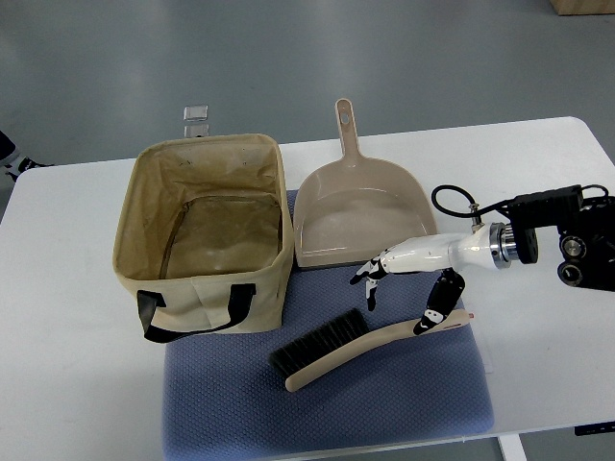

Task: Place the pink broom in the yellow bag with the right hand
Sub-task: 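Lower the right hand toward the beige brush handle, then close the right hand fingers around the brush handle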

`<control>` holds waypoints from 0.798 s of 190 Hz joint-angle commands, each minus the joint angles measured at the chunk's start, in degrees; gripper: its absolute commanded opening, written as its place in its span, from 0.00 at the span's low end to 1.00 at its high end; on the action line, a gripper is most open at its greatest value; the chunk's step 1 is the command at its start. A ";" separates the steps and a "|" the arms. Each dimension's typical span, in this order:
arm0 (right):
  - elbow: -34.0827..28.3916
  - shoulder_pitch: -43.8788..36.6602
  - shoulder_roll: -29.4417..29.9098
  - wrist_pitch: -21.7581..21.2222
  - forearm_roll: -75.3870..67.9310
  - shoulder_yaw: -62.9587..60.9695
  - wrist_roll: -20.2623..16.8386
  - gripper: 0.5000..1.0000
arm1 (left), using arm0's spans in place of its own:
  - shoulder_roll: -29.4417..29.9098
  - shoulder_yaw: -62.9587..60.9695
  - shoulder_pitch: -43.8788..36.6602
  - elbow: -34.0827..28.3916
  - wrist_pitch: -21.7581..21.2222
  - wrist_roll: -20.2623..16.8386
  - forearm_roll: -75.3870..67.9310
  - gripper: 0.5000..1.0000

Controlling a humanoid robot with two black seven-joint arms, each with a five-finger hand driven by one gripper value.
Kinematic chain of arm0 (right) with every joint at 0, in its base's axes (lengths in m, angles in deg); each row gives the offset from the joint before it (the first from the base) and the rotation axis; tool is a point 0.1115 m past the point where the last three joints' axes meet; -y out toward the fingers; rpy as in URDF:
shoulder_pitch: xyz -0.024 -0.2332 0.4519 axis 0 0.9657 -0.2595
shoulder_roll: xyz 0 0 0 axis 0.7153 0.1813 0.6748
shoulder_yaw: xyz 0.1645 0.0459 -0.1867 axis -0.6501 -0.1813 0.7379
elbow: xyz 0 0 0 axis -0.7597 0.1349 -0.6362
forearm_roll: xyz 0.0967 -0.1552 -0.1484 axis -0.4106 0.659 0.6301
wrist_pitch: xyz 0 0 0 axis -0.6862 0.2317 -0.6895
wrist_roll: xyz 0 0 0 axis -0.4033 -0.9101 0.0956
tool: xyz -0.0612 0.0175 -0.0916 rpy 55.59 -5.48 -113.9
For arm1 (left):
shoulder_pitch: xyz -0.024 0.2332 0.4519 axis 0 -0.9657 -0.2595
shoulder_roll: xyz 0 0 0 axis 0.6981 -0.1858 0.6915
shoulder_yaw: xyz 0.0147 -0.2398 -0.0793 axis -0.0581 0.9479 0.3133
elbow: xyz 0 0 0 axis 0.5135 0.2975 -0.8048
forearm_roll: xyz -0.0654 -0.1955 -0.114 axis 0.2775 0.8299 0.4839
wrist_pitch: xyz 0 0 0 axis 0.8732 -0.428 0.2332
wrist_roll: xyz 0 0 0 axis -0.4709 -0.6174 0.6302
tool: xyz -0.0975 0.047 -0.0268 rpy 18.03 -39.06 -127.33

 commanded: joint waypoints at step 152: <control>3.28 6.35 2.37 7.64 2.36 -0.27 -1.45 0.79 | 0.00 0.07 -0.04 0.00 0.00 0.00 0.00 1.00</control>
